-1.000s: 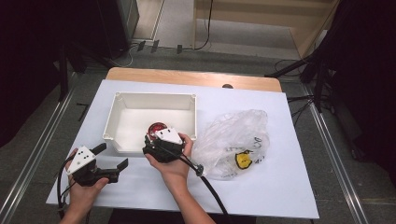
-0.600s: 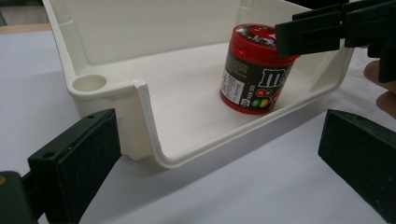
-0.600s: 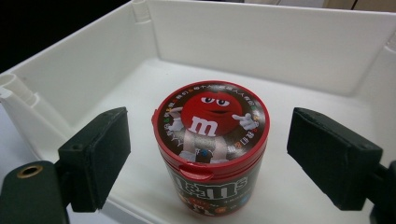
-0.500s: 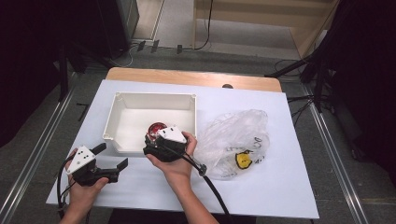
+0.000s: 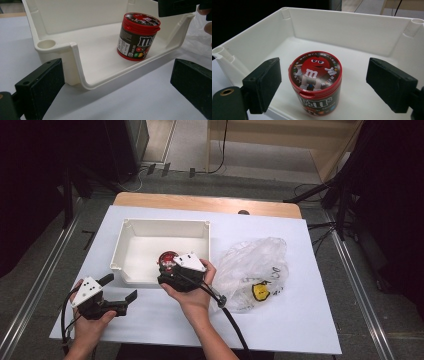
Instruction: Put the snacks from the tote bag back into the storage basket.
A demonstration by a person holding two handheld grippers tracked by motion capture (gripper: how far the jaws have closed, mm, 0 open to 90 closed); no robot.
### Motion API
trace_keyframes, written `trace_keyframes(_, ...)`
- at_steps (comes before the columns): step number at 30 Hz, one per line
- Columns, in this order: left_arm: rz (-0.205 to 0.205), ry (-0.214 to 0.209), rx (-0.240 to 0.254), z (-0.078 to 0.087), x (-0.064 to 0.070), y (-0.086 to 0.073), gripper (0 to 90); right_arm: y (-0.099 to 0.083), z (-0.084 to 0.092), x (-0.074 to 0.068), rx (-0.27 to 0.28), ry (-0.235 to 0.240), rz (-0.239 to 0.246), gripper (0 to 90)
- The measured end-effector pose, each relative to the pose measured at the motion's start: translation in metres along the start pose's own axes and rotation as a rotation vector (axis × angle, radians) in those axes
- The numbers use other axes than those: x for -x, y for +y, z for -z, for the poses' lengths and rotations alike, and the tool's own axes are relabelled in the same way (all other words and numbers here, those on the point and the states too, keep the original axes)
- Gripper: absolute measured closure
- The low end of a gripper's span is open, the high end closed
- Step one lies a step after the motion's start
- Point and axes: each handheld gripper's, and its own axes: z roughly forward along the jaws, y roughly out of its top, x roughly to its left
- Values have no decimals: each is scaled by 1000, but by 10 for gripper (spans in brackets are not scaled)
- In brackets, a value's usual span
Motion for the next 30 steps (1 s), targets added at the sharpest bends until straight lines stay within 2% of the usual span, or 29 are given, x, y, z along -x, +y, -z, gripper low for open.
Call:
trace_keyframes(11, 4, -6, 2, 1, 1, 0, 0, 7, 11, 8, 8, 3, -4, 144)
trace_keyframes(16, 2, -4, 3, 0, 2, 0, 0, 7, 16, 12, 11, -10, 5, 144)
trace_keyframes(30, -3, -2, -4, -1, 1, 0, 0, 13, 30, 27, 22, -14, -17, 144)
